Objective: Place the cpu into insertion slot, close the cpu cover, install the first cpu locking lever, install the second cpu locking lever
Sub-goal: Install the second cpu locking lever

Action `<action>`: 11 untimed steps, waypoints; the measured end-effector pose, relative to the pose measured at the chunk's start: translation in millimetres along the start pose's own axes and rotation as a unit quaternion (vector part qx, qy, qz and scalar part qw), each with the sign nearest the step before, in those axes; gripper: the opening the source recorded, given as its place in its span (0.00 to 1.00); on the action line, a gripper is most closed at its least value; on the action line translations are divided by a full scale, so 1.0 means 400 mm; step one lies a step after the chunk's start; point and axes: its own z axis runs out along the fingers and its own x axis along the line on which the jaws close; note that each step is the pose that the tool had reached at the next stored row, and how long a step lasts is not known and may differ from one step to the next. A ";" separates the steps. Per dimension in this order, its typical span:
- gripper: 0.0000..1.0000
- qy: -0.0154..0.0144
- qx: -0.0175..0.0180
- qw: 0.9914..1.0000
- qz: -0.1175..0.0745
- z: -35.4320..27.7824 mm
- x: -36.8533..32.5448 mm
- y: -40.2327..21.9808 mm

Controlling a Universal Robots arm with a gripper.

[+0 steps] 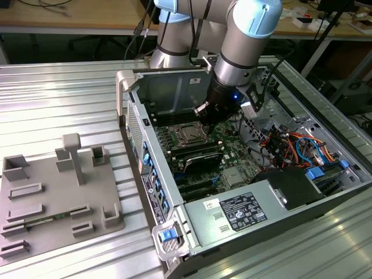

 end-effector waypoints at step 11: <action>0.11 0.000 0.001 1.000 0.000 -0.008 0.006 -0.020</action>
